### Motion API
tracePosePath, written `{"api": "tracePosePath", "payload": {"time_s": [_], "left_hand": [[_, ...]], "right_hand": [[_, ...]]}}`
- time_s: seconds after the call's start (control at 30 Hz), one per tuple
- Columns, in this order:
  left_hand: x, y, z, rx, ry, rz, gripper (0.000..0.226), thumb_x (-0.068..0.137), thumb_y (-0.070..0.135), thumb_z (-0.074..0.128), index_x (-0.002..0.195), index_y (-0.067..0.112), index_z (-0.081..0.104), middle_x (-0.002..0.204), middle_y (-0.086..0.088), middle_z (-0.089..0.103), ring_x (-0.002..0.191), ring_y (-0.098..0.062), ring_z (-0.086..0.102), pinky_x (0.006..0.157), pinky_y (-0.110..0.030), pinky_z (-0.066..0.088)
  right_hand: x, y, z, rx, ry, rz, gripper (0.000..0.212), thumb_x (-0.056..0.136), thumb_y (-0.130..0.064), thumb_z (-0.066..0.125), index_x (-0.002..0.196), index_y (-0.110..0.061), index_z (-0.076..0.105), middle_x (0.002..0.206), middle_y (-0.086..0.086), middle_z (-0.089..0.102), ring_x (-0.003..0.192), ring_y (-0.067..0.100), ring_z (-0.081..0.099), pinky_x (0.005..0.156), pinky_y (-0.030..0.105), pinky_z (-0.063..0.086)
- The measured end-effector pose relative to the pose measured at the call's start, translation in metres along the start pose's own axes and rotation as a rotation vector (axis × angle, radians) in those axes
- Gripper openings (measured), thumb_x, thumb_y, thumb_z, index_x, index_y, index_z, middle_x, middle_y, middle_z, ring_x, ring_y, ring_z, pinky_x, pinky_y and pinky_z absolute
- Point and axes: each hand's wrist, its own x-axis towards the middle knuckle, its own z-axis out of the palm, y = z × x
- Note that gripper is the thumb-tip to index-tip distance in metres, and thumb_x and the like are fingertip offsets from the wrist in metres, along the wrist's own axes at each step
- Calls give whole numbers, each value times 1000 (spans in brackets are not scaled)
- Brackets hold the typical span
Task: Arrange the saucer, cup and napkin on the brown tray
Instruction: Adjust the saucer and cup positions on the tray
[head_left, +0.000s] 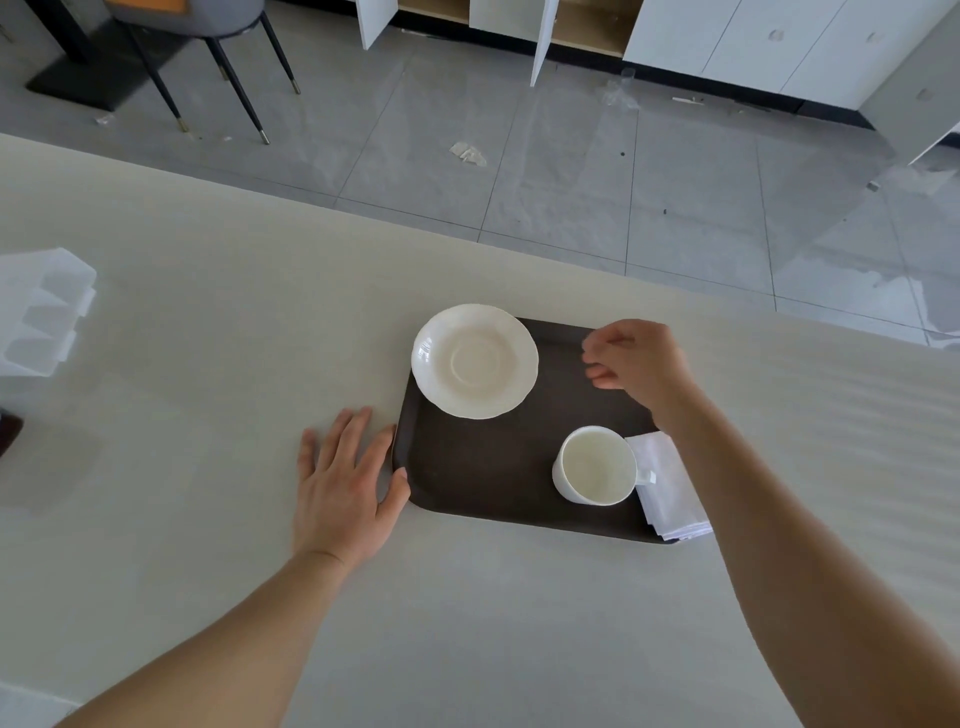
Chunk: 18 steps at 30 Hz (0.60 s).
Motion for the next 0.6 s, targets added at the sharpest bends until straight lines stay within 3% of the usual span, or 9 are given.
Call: {"api": "tracePosePath", "payload": {"time_s": [0.13, 0.23, 0.4, 0.5, 0.6], "left_hand": [[0, -1, 0, 3, -8, 0, 55, 91, 47, 35, 133, 19, 56, 152, -11, 43, 146, -29, 32, 120, -57, 17], [0, 0, -1, -2, -8, -6, 56, 90, 47, 34, 133, 19, 56, 152, -11, 42, 146, -30, 31, 120, -57, 17], [0, 3, -3, -12, -3, -17, 59, 89, 48, 32, 134, 18, 57, 153, -11, 42, 146, -29, 30, 121, -56, 15], [0, 4, -4, -15, 4, -20, 61, 89, 49, 31, 134, 17, 57, 153, -11, 42, 146, -28, 30, 121, -56, 15], [-1, 4, -6, -17, 2, -21, 62, 88, 49, 30, 134, 17, 57, 153, -11, 41, 146, -29, 30, 121, -56, 15]], "right_hand": [[-44, 27, -35, -28, 74, -22, 32, 86, 8, 51, 88, -17, 73, 77, 2, 77, 74, 20, 73, 79, 43, 63], [-76, 46, -50, -239, 48, -73, 42, 85, 14, 49, 95, -18, 74, 85, -4, 76, 88, 24, 72, 87, 42, 57], [-113, 63, -52, -557, 33, -128, 39, 80, 2, 64, 107, -23, 76, 88, -12, 67, 82, 13, 64, 73, 24, 46], [-119, 68, -44, -617, -31, -188, 31, 81, -18, 81, 111, -22, 75, 95, -10, 66, 80, 14, 66, 71, 30, 55], [-116, 74, -37, -652, 1, -228, 23, 85, -26, 78, 108, -25, 76, 95, -10, 66, 81, 14, 65, 73, 34, 57]]}}
